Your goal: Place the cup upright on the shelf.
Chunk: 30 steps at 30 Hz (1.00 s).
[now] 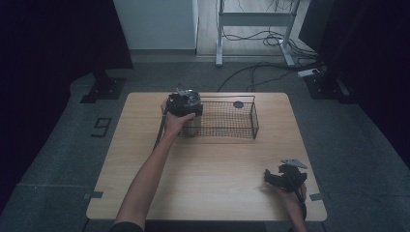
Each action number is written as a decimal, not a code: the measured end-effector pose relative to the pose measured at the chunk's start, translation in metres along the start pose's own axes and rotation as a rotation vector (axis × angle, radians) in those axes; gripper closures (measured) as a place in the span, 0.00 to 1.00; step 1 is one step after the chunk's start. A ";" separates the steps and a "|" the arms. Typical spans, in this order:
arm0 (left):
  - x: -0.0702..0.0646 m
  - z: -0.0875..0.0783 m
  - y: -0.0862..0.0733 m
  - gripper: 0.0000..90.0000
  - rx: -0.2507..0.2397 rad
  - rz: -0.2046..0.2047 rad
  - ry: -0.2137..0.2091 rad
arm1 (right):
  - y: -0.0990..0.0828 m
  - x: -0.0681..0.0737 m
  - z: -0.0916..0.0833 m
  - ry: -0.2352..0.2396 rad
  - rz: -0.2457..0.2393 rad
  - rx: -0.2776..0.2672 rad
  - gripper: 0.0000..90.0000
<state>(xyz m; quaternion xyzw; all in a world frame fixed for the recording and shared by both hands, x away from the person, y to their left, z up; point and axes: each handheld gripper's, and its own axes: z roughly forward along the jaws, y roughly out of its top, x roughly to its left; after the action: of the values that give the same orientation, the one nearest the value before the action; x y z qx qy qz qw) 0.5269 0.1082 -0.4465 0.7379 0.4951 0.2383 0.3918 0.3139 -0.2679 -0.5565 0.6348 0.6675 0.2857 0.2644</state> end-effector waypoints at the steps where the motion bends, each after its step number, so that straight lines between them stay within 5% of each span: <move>1: 0.000 0.001 -0.001 0.05 -0.003 -0.004 0.001 | 0.000 0.000 0.000 0.001 0.001 0.000 0.01; 18: -0.002 0.005 -0.013 0.05 -0.011 -0.011 0.005 | -0.001 -0.001 -0.001 0.002 -0.003 -0.003 0.02; 30: -0.003 0.001 -0.020 0.04 -0.009 0.023 -0.011 | -0.001 -0.001 -0.001 0.002 -0.004 -0.004 0.02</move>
<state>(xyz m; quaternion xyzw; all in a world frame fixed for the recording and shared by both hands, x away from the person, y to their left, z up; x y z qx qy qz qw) 0.5153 0.1089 -0.4626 0.7430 0.4834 0.2409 0.3952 0.3126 -0.2687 -0.5565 0.6328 0.6684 0.2870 0.2654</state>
